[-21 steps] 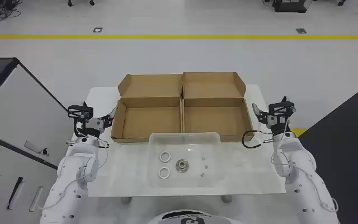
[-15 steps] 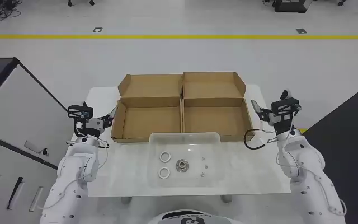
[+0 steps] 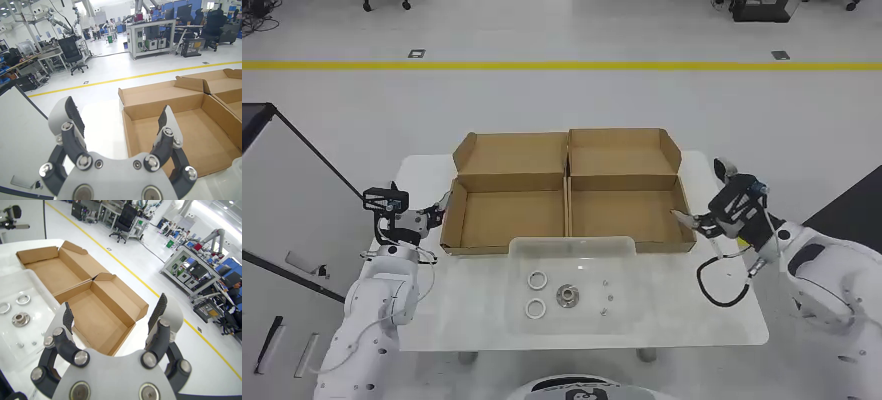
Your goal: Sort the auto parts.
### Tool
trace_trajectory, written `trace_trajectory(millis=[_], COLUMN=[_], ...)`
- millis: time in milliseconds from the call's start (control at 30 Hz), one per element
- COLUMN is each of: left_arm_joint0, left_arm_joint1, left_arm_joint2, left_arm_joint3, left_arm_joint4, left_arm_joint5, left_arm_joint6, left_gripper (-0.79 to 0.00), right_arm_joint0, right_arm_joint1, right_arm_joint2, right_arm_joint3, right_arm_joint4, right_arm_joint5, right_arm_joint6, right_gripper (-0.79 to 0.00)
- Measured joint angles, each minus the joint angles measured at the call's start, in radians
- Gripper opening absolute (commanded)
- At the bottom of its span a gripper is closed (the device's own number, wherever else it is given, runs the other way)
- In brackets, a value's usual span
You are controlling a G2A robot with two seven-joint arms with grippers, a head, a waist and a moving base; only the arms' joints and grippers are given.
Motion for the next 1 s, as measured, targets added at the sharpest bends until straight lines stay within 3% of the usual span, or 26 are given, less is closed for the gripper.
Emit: trace_trajectory(millis=[233,367,700,1000], left_arm_joint0=[0.000,0.000,0.000,0.000], left_arm_joint1=[0.000,0.000,0.000,0.000], left_arm_joint2=[0.000,0.000,0.000,0.000], left_arm_joint3=[0.000,0.000,0.000,0.000], left_arm_joint4=[0.000,0.000,0.000,0.000], left_arm_joint5=[0.000,0.000,0.000,0.000], left_arm_joint6=[0.000,0.000,0.000,0.000], left_gripper=[0.000,0.000,0.000,0.000], right_arm_joint0=[0.124,0.185,0.333,0.570], right_arm_joint1=[0.029,0.046,0.143,0.238], right_arm_joint2=[-0.051,-0.110,-0.337,-0.600], right_arm_joint3=[-0.015,-0.026,-0.055,-0.017], right_arm_joint4=[0.098,0.168,0.289,0.527], right_arm_joint5=[-0.140,-0.153,-0.015,0.212], right_arm_joint6=[0.264,0.396,0.533,0.760], right_gripper=[0.000,0.000,0.000,0.000])
